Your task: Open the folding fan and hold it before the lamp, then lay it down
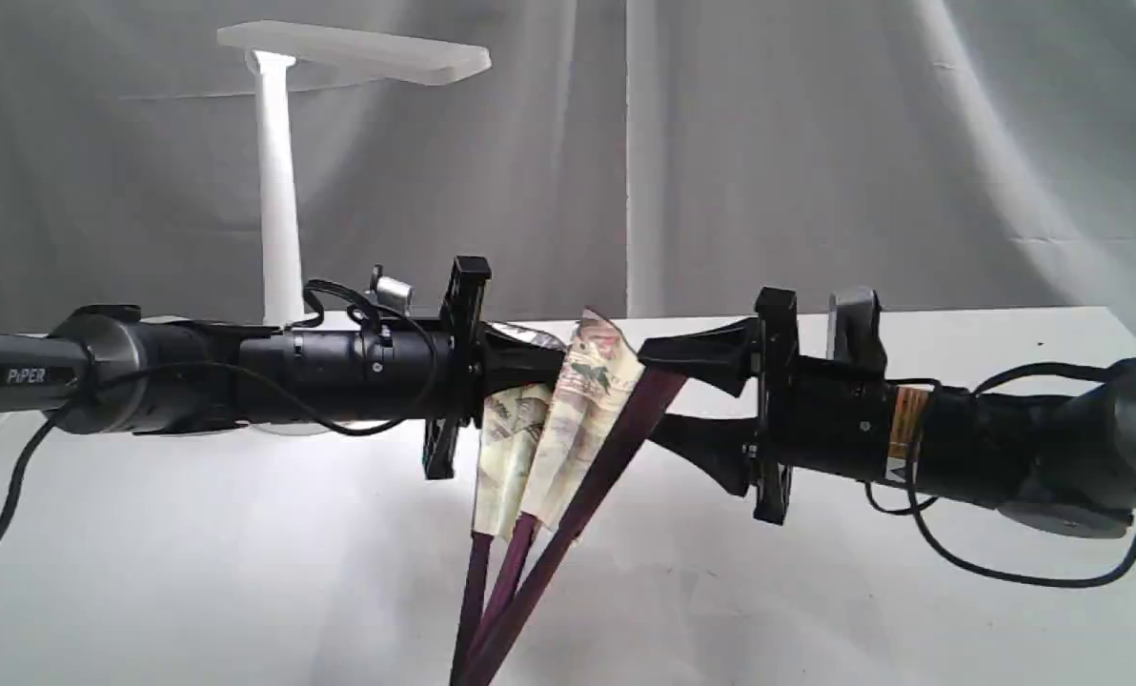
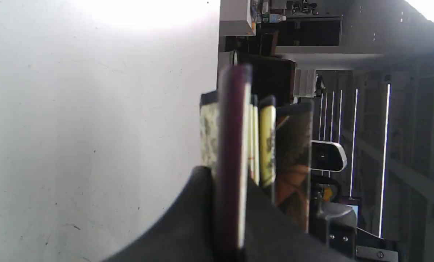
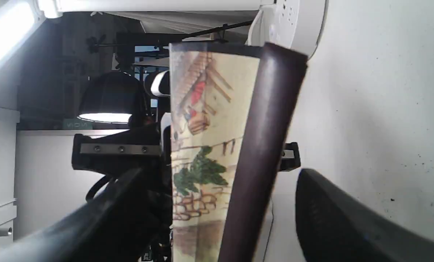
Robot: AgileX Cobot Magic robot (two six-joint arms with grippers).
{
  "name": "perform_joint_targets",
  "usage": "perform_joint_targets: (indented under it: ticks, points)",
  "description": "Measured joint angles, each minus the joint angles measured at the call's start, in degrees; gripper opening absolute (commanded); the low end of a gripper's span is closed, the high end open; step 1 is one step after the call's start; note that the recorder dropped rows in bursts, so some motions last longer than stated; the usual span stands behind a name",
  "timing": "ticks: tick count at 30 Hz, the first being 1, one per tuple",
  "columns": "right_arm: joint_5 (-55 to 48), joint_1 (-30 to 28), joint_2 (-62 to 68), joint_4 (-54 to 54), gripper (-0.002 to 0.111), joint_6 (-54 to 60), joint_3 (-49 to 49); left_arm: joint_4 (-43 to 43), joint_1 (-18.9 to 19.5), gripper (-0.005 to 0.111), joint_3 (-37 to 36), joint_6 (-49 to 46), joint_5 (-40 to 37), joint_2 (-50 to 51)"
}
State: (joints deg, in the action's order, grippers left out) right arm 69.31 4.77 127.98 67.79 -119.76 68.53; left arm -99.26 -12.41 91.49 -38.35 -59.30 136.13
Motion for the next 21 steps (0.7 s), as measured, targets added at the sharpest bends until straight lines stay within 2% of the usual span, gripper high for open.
perform_joint_targets:
  ticks: [2,11,14,18,21]
  points:
    - [0.0,0.2,0.0,-0.3,0.056,0.0,0.0,0.0,0.0,0.000,0.0,0.0,0.2,0.0]
    - [0.0,1.9,0.0,-4.4,0.031,0.0,0.0,0.0,0.0,0.000,0.0,0.0,1.0,0.0]
    - [0.0,2.0,0.0,-4.5,0.021,0.0,0.0,0.0,0.0,0.000,0.0,0.0,1.0,0.0]
    - [0.0,2.1,0.0,-4.5,0.000,0.0,0.0,0.0,0.0,0.000,0.0,0.0,1.0,0.0]
    - [0.1,2.1,0.0,-5.1,0.000,-0.5,0.0,0.0,0.0,0.000,0.0,-0.1,1.0,0.0]
